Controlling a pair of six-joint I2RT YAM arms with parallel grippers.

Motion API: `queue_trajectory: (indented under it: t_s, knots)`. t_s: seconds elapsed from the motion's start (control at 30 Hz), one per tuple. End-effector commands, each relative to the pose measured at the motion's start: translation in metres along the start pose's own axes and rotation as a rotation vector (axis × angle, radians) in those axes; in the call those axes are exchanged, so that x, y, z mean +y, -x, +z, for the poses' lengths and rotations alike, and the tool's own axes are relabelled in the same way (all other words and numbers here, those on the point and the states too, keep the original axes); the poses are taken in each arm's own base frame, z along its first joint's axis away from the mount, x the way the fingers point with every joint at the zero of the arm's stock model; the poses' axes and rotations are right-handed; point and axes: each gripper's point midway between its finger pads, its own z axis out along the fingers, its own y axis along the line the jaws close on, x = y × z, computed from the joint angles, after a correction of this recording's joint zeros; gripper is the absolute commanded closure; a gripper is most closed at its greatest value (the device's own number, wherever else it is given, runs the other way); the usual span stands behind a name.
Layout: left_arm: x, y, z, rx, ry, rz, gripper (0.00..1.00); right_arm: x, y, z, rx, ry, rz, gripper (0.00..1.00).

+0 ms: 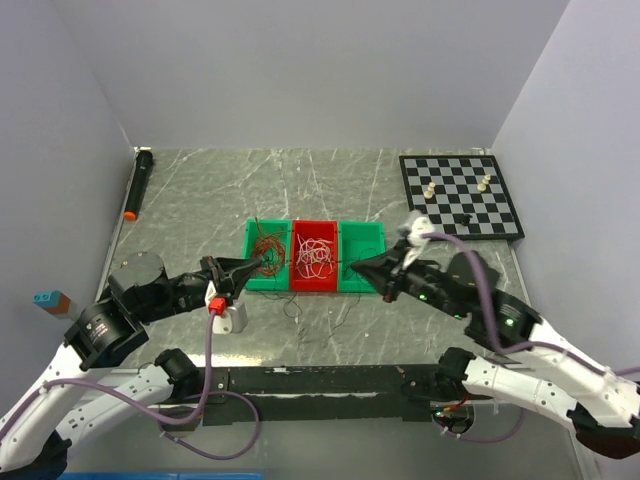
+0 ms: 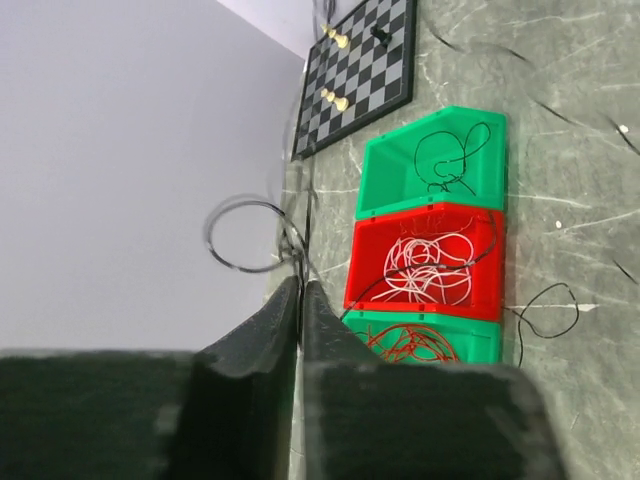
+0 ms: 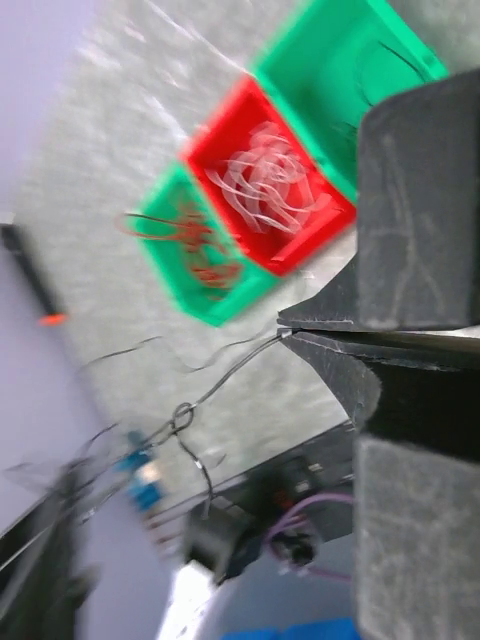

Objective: Untangle the cables

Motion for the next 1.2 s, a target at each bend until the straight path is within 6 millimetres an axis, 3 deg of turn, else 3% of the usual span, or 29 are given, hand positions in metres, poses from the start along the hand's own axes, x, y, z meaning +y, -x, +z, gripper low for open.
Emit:
queue_trajectory:
  t_s: [0.0,0.13,0.2,0.37,0.47,0.53,0.67,0.83,0.97,1.17]
  knots:
    - [-0.002,0.006,-0.005,-0.026,-0.005,0.018,0.77,-0.005,0.049,-0.025,-0.112,-0.054,-0.050,1.00]
    - [-0.007,0.007,-0.004,-0.040,-0.017,-0.014,0.68,0.004,0.053,-0.023,-0.084,-0.010,-0.061,1.00]
    - [-0.008,0.009,-0.005,-0.050,-0.017,-0.032,0.58,0.007,0.056,-0.023,-0.080,0.003,-0.063,1.00]
    - [-0.023,0.012,0.001,-0.090,-0.074,-0.121,0.52,0.012,0.065,-0.027,-0.071,0.024,-0.085,1.00]
    - [-0.049,0.009,0.011,-0.116,-0.162,-0.237,0.43,0.014,0.070,-0.029,-0.066,0.031,-0.099,1.00]
    - [-0.063,-0.003,0.020,-0.095,-0.187,-0.308,0.33,0.015,0.074,-0.030,-0.067,0.034,-0.102,1.00]
    - [-0.071,-0.029,0.038,-0.051,-0.130,-0.388,0.21,0.021,0.079,-0.035,-0.076,0.060,-0.098,1.00]
    - [-0.112,-0.025,0.045,-0.096,-0.339,-0.455,0.08,0.023,0.082,-0.040,-0.086,0.069,-0.100,1.00]
    - [-0.128,-0.023,0.056,-0.124,-0.432,-0.541,0.07,0.024,0.085,-0.042,-0.087,0.072,-0.103,1.00]
    - [-0.138,-0.006,0.072,-0.192,-0.469,-0.615,0.10,0.027,0.089,-0.046,-0.101,0.085,-0.100,1.00]
